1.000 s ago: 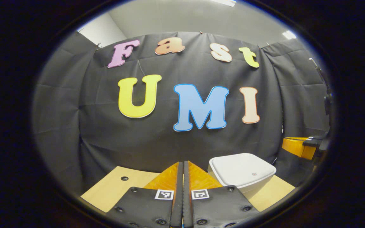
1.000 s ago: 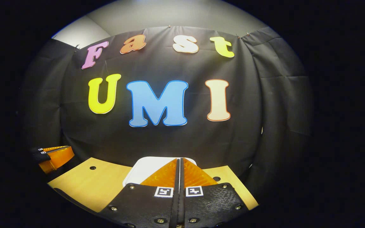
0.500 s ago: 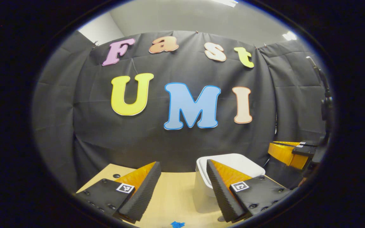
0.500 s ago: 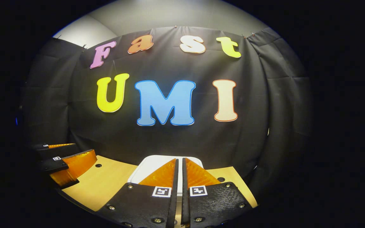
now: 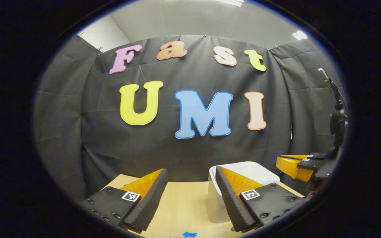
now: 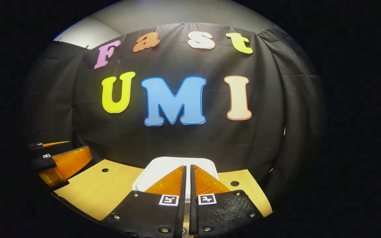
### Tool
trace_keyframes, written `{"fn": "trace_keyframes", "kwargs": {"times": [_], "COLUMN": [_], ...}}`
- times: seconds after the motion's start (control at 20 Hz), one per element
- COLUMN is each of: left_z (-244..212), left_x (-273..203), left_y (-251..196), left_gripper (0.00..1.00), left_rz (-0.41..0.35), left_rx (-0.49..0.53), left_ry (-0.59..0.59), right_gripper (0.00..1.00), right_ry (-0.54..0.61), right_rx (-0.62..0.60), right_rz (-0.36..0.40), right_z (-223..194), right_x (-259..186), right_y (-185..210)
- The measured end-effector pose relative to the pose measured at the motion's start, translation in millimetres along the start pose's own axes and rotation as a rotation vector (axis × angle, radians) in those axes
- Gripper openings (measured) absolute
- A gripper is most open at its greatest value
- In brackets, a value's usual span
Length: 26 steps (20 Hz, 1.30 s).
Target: Press the lid of the desktop garbage bin to open it, pick up the crumpled paper on the desktop and throw it into the bin, then pick up the pop can on the desktop and drop it into the bin, and finally close the garbage bin lid.
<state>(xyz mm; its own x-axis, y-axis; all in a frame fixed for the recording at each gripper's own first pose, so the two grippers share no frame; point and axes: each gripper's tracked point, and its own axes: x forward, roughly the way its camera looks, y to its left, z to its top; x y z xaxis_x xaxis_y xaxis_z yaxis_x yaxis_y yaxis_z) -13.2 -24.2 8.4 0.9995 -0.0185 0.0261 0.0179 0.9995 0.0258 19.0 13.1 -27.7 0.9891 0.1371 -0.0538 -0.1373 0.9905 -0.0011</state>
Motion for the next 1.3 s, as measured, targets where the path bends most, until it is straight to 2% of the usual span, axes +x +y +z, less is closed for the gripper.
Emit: {"fn": "trace_keyframes", "kwargs": {"times": [0.5, 1.0, 1.3], "left_z": [2.3, -2.8, -6.0], "left_x": [-2.2, 4.1, 7.9], "left_y": [9.3, 11.3, 11.2], "left_gripper": [0.94, 0.95, 0.95], "left_rz": [0.022, 0.026, 0.025], "left_rx": [0.008, 0.014, 0.007], "left_ry": [-0.009, 0.001, 0.010], "right_gripper": [0.07, 0.07, 0.07], "right_ry": [0.082, 0.157, 0.143], "right_rx": [0.013, 0.034, 0.025], "right_rz": [0.028, 0.025, 0.011], "right_z": [-37.7, -67.4, -68.4], "right_x": [20.4, 33.6, 36.8], "right_y": [8.3, 7.7, 8.7]}}
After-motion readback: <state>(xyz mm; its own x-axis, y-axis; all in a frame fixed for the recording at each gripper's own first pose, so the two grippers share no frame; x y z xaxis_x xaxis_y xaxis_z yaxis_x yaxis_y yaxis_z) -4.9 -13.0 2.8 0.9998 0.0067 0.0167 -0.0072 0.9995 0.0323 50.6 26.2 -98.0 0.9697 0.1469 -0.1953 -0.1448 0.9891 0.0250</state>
